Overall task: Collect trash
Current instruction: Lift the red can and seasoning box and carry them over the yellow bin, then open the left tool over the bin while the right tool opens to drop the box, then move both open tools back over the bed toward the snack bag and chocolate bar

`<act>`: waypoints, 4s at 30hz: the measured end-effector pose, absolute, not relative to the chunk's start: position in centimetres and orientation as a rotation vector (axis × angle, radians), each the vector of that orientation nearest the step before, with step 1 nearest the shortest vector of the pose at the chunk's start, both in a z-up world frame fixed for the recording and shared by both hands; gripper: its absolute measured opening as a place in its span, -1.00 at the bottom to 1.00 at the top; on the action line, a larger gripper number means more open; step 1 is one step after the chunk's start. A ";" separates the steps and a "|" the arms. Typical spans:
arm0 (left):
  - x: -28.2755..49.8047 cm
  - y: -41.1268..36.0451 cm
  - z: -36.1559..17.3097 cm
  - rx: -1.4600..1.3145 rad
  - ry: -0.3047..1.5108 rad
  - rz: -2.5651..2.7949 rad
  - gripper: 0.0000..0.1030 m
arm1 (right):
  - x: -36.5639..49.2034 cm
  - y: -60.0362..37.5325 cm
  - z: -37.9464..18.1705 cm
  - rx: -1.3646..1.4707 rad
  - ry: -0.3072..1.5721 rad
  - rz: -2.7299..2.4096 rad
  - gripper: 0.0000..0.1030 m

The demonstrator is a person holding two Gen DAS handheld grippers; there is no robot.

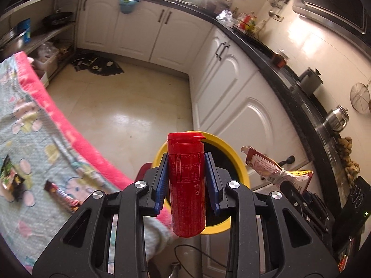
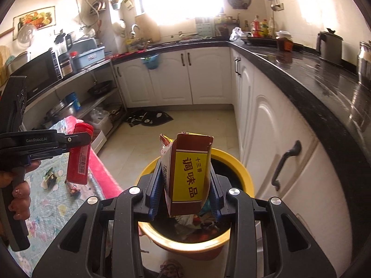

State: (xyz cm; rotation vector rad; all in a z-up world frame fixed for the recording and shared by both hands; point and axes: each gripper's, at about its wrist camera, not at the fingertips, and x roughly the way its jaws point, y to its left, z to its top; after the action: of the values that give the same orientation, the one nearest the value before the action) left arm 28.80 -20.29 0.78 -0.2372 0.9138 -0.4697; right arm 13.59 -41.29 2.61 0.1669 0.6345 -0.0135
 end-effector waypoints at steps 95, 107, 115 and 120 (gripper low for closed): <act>29.0 -19.3 -2.6 -0.077 0.967 -0.514 0.79 | 12.6 -38.9 -2.5 0.179 0.768 -0.139 0.49; 25.1 -13.4 0.3 -0.107 0.846 -0.448 0.79 | 10.7 -36.6 0.2 0.158 0.692 -0.115 0.63; 23.2 -9.8 0.7 -0.127 0.822 -0.396 0.79 | 10.2 -34.4 1.4 0.134 0.668 -0.059 0.65; 22.3 -7.3 0.7 -0.146 0.808 -0.353 0.79 | 10.1 -32.4 1.9 0.098 0.653 -0.004 0.66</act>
State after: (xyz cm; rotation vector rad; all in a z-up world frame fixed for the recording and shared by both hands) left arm 22.28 -7.31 0.71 -0.1463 0.8082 -0.3529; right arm 10.12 -32.38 1.91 0.0977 0.6529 -0.0036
